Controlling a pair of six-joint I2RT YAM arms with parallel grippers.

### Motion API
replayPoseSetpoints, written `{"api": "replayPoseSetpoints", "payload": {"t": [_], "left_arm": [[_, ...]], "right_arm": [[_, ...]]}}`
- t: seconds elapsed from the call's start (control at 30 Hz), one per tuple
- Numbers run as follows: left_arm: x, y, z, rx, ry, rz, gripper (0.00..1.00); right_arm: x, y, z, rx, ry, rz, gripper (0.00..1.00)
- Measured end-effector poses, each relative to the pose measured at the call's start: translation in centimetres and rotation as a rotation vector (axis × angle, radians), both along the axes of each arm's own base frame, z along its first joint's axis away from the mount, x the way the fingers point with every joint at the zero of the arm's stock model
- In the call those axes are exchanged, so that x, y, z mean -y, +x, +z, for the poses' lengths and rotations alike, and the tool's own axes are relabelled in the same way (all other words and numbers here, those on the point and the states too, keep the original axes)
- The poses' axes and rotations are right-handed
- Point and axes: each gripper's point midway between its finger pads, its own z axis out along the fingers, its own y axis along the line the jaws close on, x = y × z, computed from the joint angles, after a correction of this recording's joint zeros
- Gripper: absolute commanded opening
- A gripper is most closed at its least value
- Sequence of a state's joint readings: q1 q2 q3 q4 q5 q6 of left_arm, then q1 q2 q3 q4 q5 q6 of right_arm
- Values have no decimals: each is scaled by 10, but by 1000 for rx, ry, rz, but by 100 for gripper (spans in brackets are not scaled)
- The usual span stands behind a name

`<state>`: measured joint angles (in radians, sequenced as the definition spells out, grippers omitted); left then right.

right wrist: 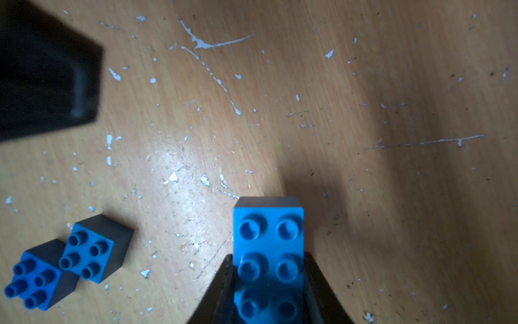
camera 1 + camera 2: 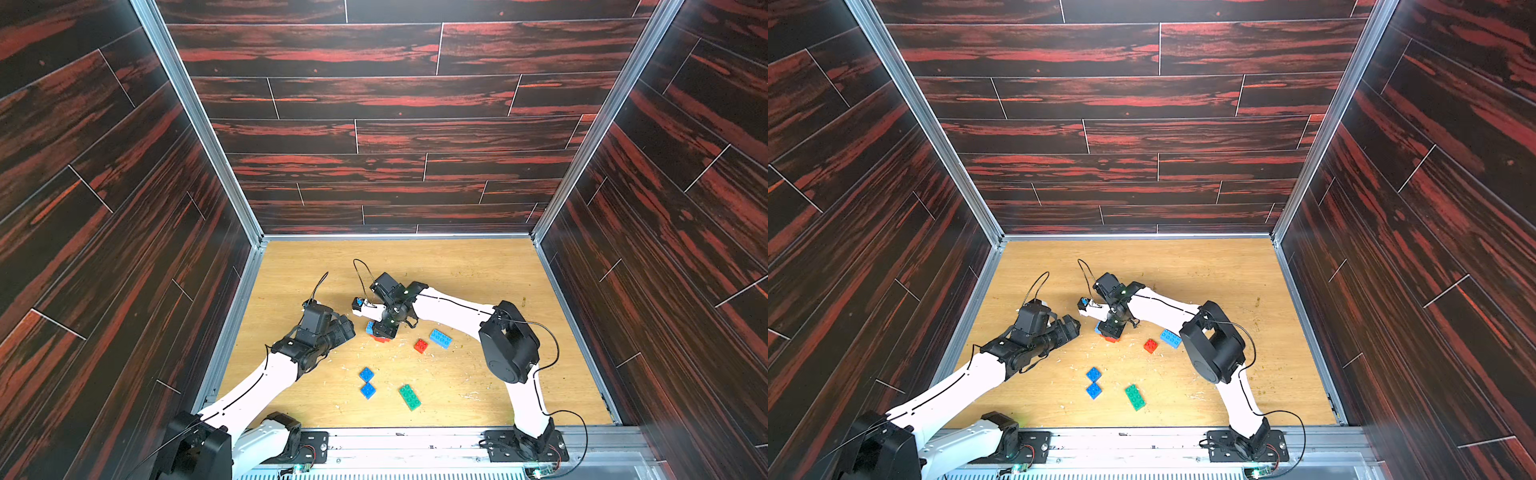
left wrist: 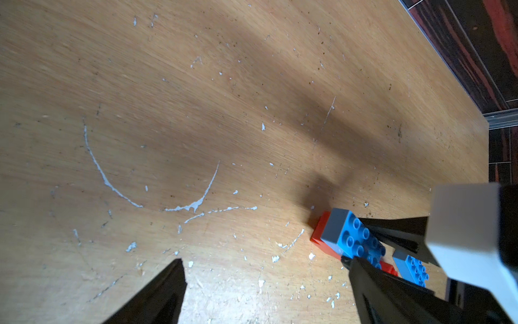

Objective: Assemble a heart with lego
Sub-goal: Assemble the lego brick with the lego brick.

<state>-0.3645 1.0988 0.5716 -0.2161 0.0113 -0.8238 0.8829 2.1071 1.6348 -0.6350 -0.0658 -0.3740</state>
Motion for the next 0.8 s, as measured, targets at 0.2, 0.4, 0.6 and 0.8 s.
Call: {"api": "replayPoseSetpoints", "payload": {"t": [0.2, 0.4, 0.6, 0.8], "left_arm": [[1, 0, 0, -1, -4, -6, 95], [2, -1, 0, -1, -4, -10, 95], [2, -1, 0, -2, -4, -11, 95], [3, 0, 1, 0, -7, -14, 95]], "right_arm": [[19, -22, -24, -68, -85, 2, 49], [24, -31, -30, -90, -106, 3, 55], [22, -22, -6, -30, -45, -37, 63], [21, 1, 54, 61, 94, -134, 65]]}}
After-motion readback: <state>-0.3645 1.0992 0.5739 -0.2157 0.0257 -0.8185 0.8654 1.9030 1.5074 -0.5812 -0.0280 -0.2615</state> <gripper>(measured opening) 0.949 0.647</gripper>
